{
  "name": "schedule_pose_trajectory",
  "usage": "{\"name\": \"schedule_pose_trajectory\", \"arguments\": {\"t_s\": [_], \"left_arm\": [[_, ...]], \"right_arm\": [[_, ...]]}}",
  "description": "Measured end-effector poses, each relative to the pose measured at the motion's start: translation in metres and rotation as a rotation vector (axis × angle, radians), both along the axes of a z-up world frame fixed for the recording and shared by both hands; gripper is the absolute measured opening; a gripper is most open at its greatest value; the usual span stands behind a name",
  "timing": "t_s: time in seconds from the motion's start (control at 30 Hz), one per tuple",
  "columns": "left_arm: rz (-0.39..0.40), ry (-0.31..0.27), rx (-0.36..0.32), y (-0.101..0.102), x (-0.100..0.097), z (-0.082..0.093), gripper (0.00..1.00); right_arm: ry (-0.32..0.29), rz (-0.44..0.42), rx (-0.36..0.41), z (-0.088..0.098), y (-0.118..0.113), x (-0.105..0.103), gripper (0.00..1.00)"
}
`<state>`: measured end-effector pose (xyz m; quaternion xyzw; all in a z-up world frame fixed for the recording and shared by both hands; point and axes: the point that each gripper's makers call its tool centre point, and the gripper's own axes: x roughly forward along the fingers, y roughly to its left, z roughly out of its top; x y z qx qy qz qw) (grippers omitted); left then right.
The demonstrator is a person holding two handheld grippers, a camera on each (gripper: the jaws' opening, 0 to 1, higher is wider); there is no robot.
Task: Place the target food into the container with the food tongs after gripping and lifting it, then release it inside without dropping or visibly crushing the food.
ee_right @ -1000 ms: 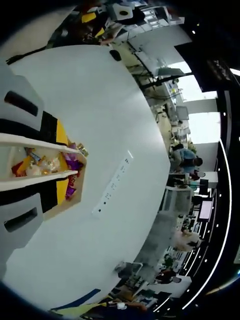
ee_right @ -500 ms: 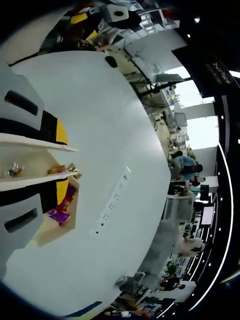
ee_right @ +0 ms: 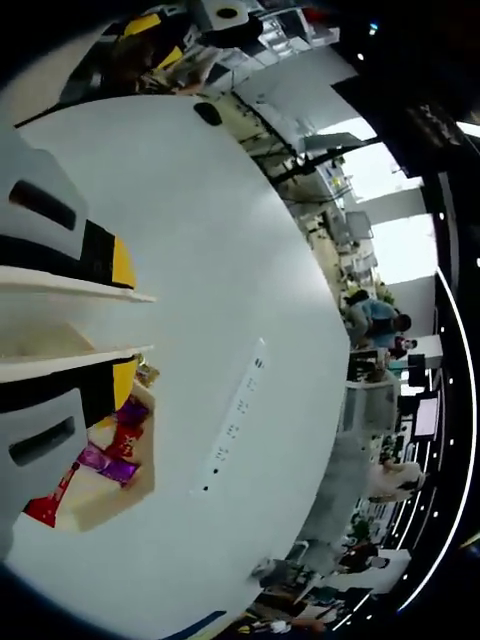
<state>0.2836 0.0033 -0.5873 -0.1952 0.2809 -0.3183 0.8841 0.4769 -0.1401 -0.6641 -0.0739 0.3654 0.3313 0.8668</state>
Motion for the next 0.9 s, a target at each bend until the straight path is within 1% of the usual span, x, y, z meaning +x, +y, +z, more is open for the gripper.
{"name": "schedule_pose_trajectory", "arguments": {"t_s": [0.1, 0.23, 0.27, 0.37, 0.4, 0.5, 0.57, 0.7, 0.9], "left_arm": [[-0.016, 0.002, 0.009, 0.001, 0.003, -0.001, 0.35], [-0.010, 0.005, 0.004, 0.004, 0.007, -0.002, 0.36], [-0.008, 0.008, 0.004, 0.005, 0.008, -0.003, 0.36], [-0.006, 0.016, 0.005, 0.006, 0.010, -0.006, 0.35], [-0.006, 0.019, 0.004, 0.006, 0.011, -0.007, 0.35], [0.001, 0.025, 0.001, 0.009, 0.013, -0.010, 0.35], [0.006, 0.029, -0.003, 0.009, 0.015, -0.011, 0.35], [0.011, 0.034, -0.004, 0.011, 0.018, -0.014, 0.35], [0.021, 0.042, -0.010, 0.013, 0.021, -0.018, 0.35]], "right_arm": [[0.006, -0.009, -0.012, -0.007, 0.003, 0.007, 0.24], [0.007, -0.018, -0.039, -0.011, 0.001, 0.016, 0.24], [0.012, -0.024, -0.045, -0.014, 0.000, 0.021, 0.24], [0.020, -0.014, -0.050, -0.017, 0.002, 0.025, 0.24], [0.019, 0.001, -0.070, -0.020, 0.003, 0.027, 0.24], [0.027, 0.012, -0.079, -0.024, 0.007, 0.028, 0.24], [0.032, 0.022, -0.114, -0.031, 0.006, 0.029, 0.24], [0.041, 0.015, -0.145, -0.038, 0.004, 0.031, 0.24], [0.048, 0.011, -0.179, -0.044, 0.001, 0.035, 0.24]]}}
